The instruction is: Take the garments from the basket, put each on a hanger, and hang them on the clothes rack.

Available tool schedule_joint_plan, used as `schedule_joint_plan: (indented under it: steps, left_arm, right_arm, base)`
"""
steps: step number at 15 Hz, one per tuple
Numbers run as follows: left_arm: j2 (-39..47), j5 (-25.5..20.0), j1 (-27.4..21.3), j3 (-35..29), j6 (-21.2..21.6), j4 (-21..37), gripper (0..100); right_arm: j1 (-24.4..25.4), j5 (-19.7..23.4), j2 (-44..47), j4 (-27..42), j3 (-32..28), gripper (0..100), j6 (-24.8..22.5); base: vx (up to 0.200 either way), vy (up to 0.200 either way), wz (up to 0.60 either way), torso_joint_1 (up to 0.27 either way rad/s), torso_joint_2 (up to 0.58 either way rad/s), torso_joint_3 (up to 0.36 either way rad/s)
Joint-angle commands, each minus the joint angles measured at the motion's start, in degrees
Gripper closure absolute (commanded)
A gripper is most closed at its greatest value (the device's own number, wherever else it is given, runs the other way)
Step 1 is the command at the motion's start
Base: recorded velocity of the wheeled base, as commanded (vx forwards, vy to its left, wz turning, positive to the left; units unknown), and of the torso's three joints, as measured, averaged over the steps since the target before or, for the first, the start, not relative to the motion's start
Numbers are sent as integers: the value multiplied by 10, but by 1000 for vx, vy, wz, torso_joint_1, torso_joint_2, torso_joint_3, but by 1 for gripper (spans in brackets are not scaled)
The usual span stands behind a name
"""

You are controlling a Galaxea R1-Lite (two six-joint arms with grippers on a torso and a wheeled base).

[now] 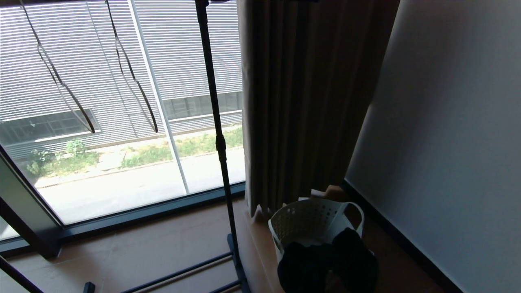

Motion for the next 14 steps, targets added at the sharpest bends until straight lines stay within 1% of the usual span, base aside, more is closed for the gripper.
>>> schedule_joint_plan:
  steps: [1,5,7,11,14]
  left_arm:
    - [0,1,0,0,-3,-1,0]
    - [0,4,0,0,-4,0,0]
    - [0,2,0,0,-6,-1,0]
    - [0,1,0,0,-7,0,0]
    - [0,-1,-1,0,-7,2,0]
  right_arm:
    - [1,0,1,0,0,0,0]
    - [1,0,1,0,0,0,0]
    - [1,0,1,0,0,0,0]
    - [1,0,1,-1,0,0,1]
    - [1,0,1,-3,0,0,1]
  base:
    - [0,0,0,-56,266,207]
    - [0,0,0,-63,402,332]
    - [0,0,0,-27,251,212]
    - [0,0,0,-5,49,24]
    - [0,0,0,1,6,-152]
